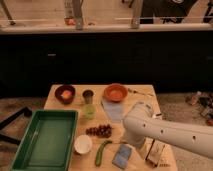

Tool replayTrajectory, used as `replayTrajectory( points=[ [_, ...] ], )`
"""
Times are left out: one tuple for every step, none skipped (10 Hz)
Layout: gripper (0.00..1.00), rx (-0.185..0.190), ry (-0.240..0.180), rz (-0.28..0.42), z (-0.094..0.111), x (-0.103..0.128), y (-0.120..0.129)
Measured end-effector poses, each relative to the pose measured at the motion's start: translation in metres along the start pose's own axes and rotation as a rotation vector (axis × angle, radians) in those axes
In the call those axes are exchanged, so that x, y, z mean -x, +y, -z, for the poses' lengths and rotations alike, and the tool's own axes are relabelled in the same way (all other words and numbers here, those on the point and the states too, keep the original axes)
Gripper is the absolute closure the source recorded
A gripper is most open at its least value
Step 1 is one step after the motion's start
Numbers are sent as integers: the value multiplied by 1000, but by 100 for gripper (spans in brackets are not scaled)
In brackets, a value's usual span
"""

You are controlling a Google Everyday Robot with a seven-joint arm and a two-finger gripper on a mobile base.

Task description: Wipe red bowl with sponge

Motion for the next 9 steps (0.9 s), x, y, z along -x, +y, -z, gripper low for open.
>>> replayTrajectory(
  points=[
    [20, 13, 6, 15, -8, 4, 0],
    [20, 29, 9, 29, -17, 8, 2],
    [20, 40, 12, 44, -24, 13, 4],
    [20, 46, 13, 62, -28, 18, 5],
    [20, 51, 12, 79, -31, 24, 5],
    [20, 50, 14, 93, -33, 28, 3],
    [20, 47, 11, 115, -36, 34, 1],
    [20, 35, 3, 134, -37, 42, -4],
    [20, 22, -5, 147, -38, 47, -10]
  ],
)
